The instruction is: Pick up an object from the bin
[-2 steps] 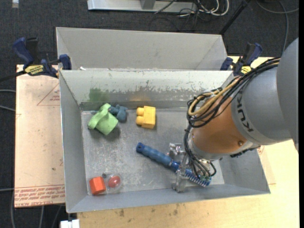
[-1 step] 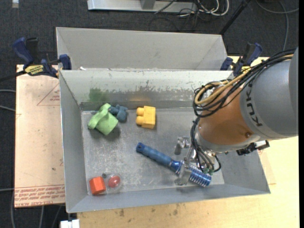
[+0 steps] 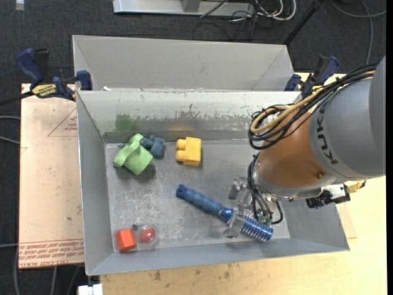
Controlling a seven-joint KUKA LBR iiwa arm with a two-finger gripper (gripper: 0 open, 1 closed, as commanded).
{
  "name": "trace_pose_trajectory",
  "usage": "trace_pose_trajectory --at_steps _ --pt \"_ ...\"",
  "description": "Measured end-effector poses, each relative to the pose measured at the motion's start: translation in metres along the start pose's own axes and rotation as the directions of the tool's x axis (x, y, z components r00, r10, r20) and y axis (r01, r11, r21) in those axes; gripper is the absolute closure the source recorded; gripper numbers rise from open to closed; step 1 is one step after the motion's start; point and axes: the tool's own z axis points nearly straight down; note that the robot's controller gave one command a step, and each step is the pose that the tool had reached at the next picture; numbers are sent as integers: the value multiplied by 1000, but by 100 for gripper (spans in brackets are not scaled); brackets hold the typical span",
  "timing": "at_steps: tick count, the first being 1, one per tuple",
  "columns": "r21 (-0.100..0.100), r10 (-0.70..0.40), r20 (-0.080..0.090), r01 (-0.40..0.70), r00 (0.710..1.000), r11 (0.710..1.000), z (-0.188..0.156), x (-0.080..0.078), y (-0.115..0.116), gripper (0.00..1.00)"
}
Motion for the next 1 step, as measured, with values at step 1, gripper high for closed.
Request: trace_pose_trajectory --at_steps 1 --pt "1 73 -2 -73 997 997 31 7 -5 0"
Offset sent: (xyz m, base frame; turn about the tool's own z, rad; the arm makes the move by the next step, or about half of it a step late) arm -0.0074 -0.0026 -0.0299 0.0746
